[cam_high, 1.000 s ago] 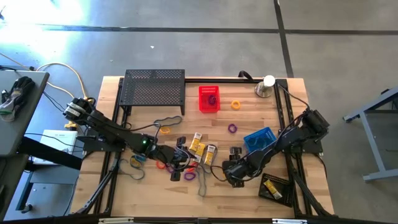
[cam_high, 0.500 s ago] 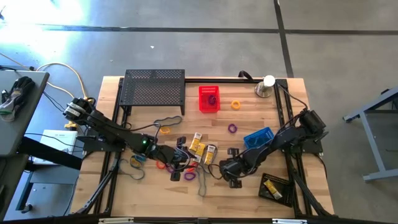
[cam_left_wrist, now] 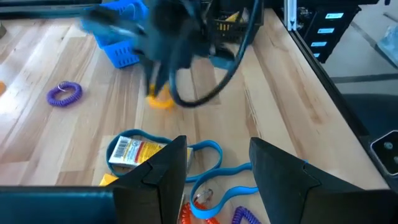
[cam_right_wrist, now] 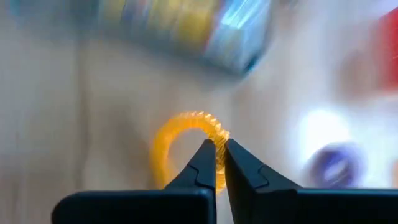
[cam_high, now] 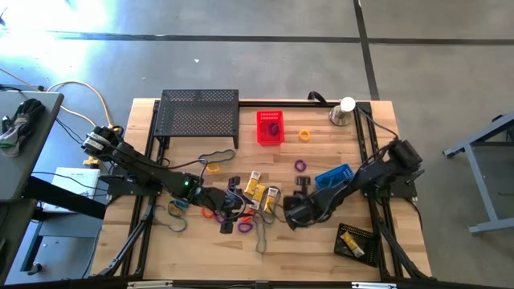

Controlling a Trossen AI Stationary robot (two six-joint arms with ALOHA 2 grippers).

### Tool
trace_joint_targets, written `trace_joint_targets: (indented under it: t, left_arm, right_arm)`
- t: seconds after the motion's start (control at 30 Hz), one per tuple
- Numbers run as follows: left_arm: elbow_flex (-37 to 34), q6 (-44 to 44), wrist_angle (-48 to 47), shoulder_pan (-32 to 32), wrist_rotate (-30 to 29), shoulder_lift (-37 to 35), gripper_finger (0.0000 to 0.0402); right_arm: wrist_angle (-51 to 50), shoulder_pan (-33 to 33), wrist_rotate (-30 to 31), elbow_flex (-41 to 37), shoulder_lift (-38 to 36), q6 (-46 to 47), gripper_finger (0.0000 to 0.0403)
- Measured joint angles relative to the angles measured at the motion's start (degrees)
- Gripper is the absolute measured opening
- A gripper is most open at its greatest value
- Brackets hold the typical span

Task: Pick & Place Office Desk Supplies
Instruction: Put the yellow spring keychain into the red bin

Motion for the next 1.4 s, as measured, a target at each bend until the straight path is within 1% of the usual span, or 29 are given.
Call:
trace_joint_targets:
  t: [0.07,0.1,0.27,0.37,0.43,0.53,0.63,0.73,0.87,0.97,1.07,1.17,1.23,1.4]
  left_arm:
    - [0.00,1.46,-0.01,0.02,-0.03,0.00,0.0170]
    - [0.00,1.88,0.00,0.02,-0.06,0.00,0.0170]
    - [0.00,2.06,-0.07,-0.15,-0.07,0.00,0.0170]
    - [-0.01,2.08,-0.78,-0.15,-0.07,0.00,0.0170]
    - [-0.01,2.08,-2.21,-0.15,-0.07,0.00,0.0170]
    - [-0.04,2.04,-4.39,-0.15,-0.07,0.00,0.0170]
    - [-0.07,2.02,-6.16,-0.15,-0.04,-0.29,0.0170]
    - [-0.09,2.03,-6.94,-0.15,-0.04,-0.96,0.0170]
    - [-0.09,2.24,-8.40,-0.15,-0.20,-1.54,0.0170]
    - [-0.08,2.21,-9.60,-0.03,-0.75,-1.81,0.0170]
    - [-0.09,2.15,-10.76,0.39,-1.51,-1.88,0.0170]
    - [-0.09,2.08,-10.43,0.44,-1.67,-1.99,0.0170]
    - [-0.09,2.08,-10.35,0.49,-1.64,-1.99,0.0170]
    - [-0.09,2.02,-10.38,0.55,-1.64,-1.99,0.0170]
  right_arm:
    - [0.38,-1.16,6.87,1.68,-2.41,-1.86,0.0005]
    - [0.55,-2.00,9.04,2.38,-3.07,-3.46,0.0005]
    - [6.53,-8.87,13.09,5.59,-6.70,-15.30,0.0004]
    - [12.82,-14.22,12.55,5.79,-8.08,-21.17,0.0004]
    - [15.48,-18.98,10.25,5.64,-8.13,-23.48,0.0004]
    - [19.12,-26.87,4.59,5.66,-8.10,-24.09,0.0004]
    - [22.84,-34.00,1.02,5.78,-5.72,-24.04,0.0004]
    - [26.22,-39.87,-0.92,5.62,-2.96,-24.05,0.0004]
    - [30.05,-46.09,-7.60,5.79,0.65,-22.21,0.0004]
    - [30.84,-48.58,-10.16,5.67,3.79,-22.41,0.0004]
    - [31.74,-49.43,-12.69,5.75,5.34,-23.83,0.0004]
    - [31.23,-49.92,-13.52,5.73,5.50,-23.59,0.0004]
    - [31.51,-49.79,-15.28,5.75,5.50,-23.98,0.0005]
    - [31.66,-49.33,-16.18,5.75,5.50,-22.98,0.0026]
